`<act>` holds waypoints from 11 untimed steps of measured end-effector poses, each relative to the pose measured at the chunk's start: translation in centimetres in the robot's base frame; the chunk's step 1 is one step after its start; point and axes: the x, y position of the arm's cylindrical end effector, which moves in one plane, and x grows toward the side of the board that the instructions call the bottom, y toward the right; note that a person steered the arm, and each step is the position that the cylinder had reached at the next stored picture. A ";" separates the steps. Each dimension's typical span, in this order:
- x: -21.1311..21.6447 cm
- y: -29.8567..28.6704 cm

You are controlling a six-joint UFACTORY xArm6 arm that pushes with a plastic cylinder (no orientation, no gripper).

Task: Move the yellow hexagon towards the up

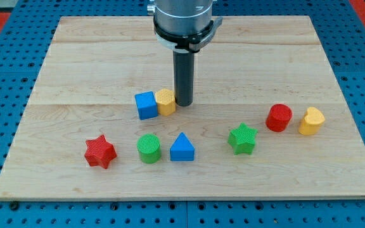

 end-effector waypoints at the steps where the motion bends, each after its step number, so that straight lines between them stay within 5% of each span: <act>1: 0.0 -4.7; 2: 0.0 -10.1; 4: 0.0 -4.6; 7: 3.3 -12.5; 9: -1.3 -17.7; 11: -5.7 -13.6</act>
